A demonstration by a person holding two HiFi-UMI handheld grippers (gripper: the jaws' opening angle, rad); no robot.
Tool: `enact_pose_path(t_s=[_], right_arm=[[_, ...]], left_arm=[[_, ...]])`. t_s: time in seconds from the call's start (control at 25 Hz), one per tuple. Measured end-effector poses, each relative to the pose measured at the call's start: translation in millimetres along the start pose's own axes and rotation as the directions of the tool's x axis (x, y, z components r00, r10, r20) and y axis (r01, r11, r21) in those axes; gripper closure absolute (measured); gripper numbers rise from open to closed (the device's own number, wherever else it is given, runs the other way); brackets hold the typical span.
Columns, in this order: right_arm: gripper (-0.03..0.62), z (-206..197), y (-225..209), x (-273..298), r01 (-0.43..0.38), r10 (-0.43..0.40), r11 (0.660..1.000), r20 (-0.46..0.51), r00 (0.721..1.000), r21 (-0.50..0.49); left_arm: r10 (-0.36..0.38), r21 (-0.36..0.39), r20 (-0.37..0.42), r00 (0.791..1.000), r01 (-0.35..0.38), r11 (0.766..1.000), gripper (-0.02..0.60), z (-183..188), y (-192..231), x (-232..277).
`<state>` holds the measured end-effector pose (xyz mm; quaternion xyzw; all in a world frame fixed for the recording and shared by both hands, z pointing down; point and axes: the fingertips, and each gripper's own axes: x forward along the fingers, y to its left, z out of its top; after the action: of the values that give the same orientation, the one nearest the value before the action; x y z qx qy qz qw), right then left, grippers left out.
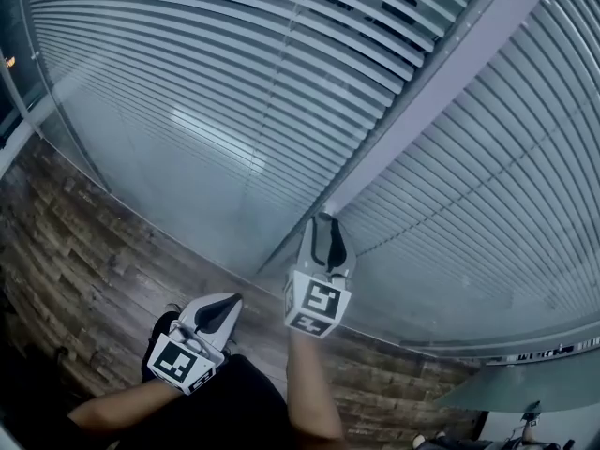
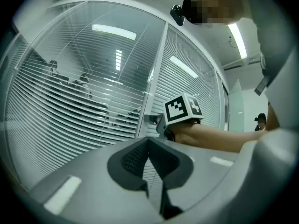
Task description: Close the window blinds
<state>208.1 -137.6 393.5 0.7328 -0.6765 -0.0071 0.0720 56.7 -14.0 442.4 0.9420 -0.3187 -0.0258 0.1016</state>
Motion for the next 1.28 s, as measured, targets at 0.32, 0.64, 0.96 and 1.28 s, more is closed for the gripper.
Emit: enact_pose_path(t_s=[0.32,0.64,0.96,1.28], right_arm=[[0.445,0.0,0.6,2.2,0.073,-0.073,0.996,0.012,0.997,0.043],[0.448,-2.0,3.7,12.1,0.148,-0.148,0.988,0.014,0.989,0.043],[0.464,-3.7,8.7,7.7,0.190,-0.192,0.973,-0.001,0.981,-0.134],[0.467,-3.8,11.2,11.3,0.169,-0.191,0.911,-0.022,0.981,-0.377]], left_arm=[[-0.070,0.006,0.028,0.997,0.070,0.998,0.583,8.2,2.7,11.1],[-0.146,0.027,-0.045,0.988,0.147,0.989,0.583,-2.2,21.2,3.3],[-0.171,0.023,-0.019,0.985,0.172,0.985,0.583,2.9,27.1,11.8],[-0.187,0.039,-0.023,0.982,0.187,0.982,0.583,0.2,21.3,20.1]])
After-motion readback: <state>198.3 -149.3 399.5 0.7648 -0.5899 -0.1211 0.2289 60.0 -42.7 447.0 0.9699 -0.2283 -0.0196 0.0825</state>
